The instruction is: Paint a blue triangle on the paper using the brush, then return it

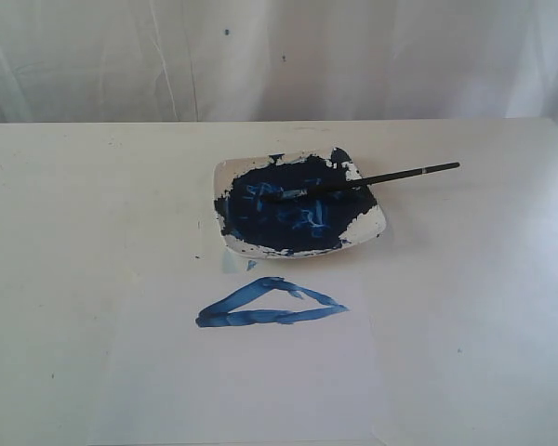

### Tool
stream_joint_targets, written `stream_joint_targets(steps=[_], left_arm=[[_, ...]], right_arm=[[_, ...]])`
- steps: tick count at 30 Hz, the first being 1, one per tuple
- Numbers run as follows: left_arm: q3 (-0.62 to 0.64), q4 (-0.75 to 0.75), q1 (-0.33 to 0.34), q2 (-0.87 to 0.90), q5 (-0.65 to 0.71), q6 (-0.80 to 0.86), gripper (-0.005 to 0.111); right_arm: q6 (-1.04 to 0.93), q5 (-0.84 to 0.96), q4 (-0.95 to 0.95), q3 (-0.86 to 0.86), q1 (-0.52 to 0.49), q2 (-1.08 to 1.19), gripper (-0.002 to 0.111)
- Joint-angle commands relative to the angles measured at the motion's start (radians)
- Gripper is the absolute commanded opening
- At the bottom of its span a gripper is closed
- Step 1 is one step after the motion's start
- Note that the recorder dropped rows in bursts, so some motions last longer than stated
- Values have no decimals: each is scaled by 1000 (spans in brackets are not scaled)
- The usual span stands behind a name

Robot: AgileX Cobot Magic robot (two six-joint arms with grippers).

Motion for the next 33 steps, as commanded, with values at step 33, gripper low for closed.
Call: stream_joint_targets(steps=[33], left_arm=[[1,-8,-4,-6,0,-10,0]], right_arm=[[14,-319,-25,577,-1,-467,0]])
